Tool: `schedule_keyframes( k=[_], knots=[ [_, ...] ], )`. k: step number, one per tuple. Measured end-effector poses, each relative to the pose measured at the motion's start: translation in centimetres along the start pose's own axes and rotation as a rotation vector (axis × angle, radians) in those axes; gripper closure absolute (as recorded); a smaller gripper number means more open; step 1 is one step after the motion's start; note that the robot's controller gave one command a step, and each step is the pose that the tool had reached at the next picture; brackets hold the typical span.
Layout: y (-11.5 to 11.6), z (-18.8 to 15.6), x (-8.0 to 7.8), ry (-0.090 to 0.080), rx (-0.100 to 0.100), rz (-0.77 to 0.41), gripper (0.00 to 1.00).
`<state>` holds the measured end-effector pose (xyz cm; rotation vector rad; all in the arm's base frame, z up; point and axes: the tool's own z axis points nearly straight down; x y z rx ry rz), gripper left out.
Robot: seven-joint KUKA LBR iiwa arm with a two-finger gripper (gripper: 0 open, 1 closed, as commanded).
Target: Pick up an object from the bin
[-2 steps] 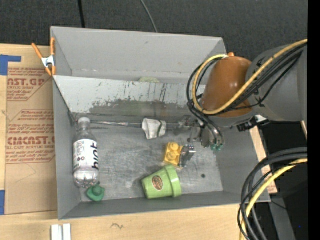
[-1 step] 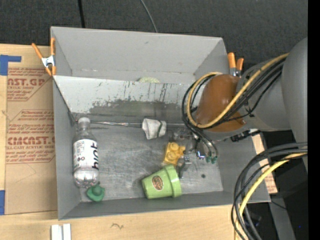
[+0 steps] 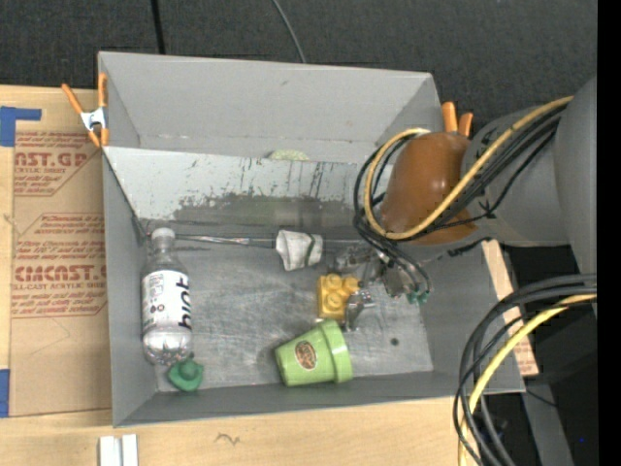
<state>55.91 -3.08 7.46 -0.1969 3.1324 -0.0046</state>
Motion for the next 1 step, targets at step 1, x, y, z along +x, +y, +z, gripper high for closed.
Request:
schedule_keyframes(
  k=[1],
  knots=[
    [0.00, 0.00, 0.00, 0.000, 0.000, 0.000, 1.00]
  ],
)
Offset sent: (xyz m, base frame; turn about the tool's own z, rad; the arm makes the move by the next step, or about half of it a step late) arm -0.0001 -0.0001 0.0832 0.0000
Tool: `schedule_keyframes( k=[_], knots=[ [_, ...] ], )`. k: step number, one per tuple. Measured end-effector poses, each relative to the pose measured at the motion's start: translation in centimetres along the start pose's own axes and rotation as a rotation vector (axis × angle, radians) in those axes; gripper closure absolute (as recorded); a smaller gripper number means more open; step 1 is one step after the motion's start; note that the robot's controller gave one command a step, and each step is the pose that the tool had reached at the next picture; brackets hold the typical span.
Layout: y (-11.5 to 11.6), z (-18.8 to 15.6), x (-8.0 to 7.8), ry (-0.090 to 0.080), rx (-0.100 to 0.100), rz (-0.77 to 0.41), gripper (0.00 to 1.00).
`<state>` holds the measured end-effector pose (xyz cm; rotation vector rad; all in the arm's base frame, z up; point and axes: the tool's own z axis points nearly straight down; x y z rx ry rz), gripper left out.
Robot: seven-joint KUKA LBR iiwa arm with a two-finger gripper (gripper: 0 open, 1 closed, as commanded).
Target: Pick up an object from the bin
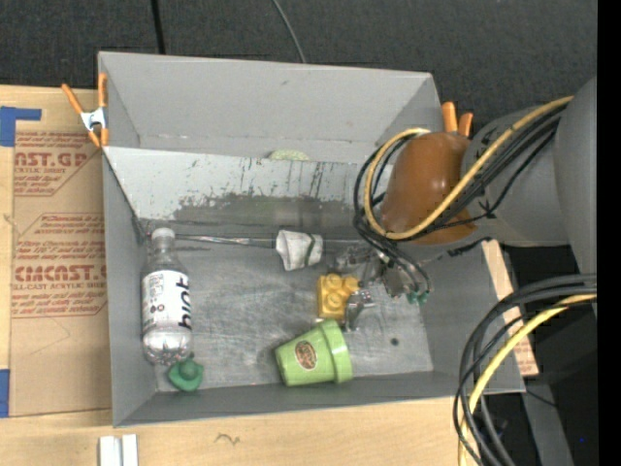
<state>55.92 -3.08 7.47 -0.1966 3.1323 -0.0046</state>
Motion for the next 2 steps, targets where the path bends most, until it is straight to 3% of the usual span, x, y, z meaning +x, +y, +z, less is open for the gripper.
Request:
schedule_keyframes(
  k=[2],
  knots=[
    [0.1, -2.3, 0.3, 0.008, -0.004, 0.000, 1.00]
  ],
)
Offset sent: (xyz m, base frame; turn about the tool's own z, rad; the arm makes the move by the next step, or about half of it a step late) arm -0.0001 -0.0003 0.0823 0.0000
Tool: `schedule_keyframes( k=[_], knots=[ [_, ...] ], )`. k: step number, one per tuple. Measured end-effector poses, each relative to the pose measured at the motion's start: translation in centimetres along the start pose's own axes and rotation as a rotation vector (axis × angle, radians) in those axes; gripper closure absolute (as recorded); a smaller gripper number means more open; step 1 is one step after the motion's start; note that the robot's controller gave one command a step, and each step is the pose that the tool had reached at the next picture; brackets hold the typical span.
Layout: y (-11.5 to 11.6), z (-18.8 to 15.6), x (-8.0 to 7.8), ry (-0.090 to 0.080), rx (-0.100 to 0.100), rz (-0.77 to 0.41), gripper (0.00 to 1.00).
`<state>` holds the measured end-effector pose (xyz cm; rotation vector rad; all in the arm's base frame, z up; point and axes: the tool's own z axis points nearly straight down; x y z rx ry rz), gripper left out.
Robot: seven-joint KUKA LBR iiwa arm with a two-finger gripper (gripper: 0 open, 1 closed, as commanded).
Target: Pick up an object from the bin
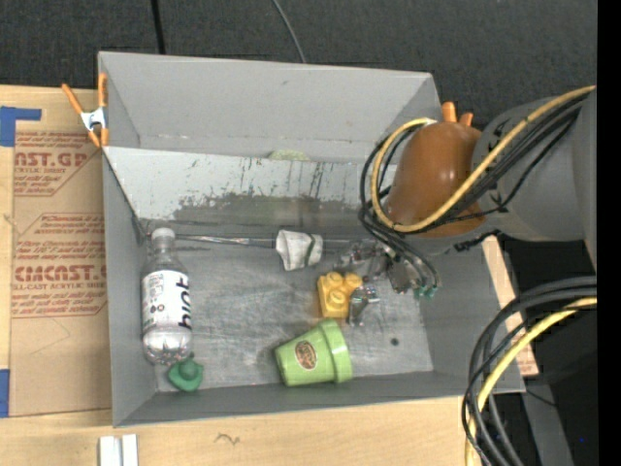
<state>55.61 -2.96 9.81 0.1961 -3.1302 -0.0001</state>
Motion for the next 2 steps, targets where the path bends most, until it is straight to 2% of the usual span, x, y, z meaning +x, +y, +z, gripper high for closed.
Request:
schedule_keyframes(
  k=[1, 2],
  knots=[
    [0.0, -2.1, -0.1, -0.006, 0.000, -0.001, 1.00],
    [0.1, -3.8, -0.1, -0.002, 0.000, -0.001, 1.00]
  ],
)
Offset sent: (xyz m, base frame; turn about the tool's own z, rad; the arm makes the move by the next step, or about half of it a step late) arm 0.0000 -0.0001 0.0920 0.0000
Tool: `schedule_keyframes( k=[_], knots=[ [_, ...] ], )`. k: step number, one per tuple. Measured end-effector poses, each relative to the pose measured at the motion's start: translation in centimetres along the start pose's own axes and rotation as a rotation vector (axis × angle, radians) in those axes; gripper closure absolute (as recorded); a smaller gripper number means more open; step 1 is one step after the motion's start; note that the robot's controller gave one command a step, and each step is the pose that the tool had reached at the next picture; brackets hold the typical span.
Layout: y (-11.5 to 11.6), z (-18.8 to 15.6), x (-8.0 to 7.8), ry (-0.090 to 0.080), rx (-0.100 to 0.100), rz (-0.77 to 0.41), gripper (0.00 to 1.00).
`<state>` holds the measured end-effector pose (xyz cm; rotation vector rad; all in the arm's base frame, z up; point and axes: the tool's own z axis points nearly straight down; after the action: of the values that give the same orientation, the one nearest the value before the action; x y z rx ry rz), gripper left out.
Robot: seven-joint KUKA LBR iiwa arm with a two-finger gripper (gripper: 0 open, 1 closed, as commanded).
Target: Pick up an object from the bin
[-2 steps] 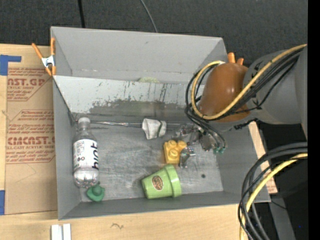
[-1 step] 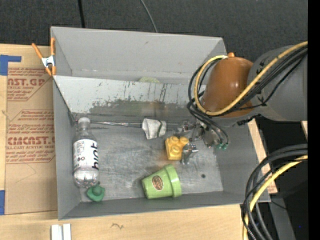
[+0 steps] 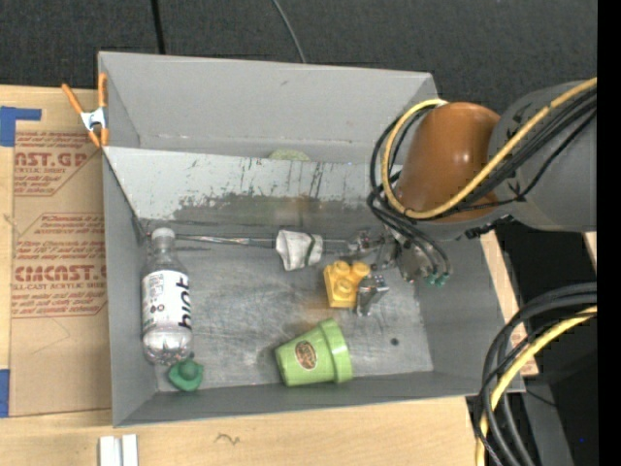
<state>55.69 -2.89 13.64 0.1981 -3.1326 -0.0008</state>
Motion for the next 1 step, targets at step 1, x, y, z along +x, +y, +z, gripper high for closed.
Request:
schedule_keyframes(
  k=[1],
  knots=[
    [0.02, -2.04, 0.03, 0.000, 0.000, 0.000, 1.00]
  ],
)
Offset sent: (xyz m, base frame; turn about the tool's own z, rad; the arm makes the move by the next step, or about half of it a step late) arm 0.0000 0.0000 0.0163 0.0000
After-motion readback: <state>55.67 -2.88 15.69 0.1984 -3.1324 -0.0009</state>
